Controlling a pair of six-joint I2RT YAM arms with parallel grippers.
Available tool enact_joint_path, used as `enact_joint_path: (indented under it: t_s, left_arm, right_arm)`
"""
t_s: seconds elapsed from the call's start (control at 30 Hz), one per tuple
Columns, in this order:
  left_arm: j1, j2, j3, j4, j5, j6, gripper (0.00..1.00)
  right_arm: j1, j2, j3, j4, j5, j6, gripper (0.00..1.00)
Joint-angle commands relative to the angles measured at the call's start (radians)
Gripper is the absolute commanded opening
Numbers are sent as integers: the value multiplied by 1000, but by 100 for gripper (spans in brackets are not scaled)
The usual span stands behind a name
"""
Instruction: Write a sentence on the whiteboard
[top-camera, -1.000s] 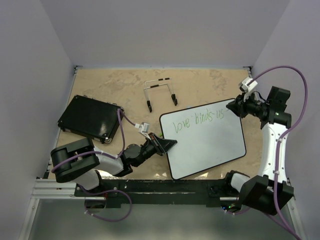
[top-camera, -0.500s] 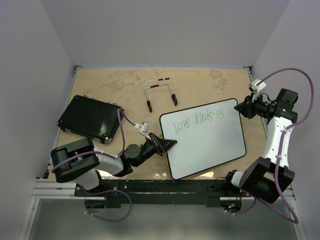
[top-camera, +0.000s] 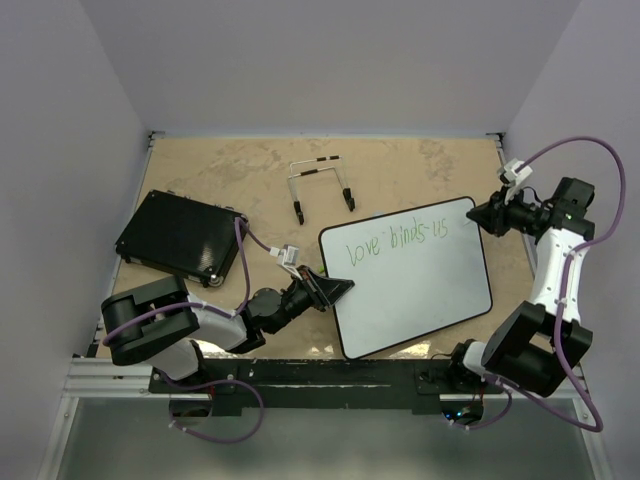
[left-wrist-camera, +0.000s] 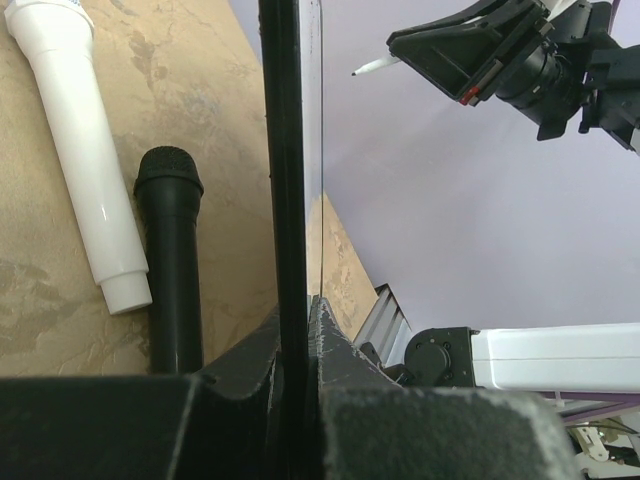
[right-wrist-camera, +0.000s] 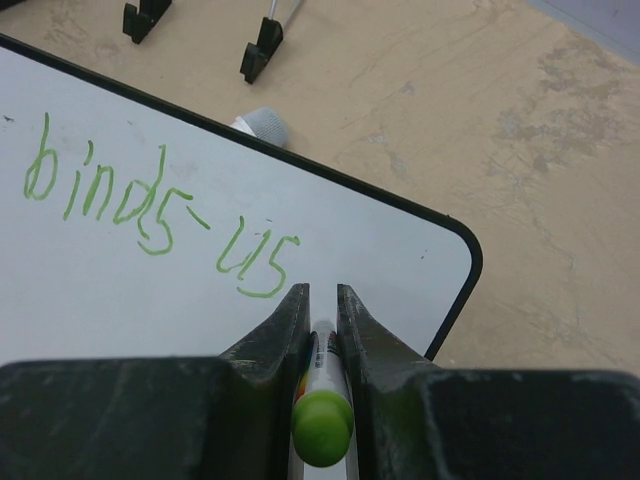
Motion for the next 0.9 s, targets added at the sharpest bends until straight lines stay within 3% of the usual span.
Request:
enact_joint_path:
  t_s: [0.0,0.87]
  left_arm:
    - [0,-8,-4,104,12,108,0]
    - [7,-5,-2,101,21,109,0]
  right_arm:
    - [-6,4,-7,88,-33,56,0]
    - [69,42,-110,425,77,327,0]
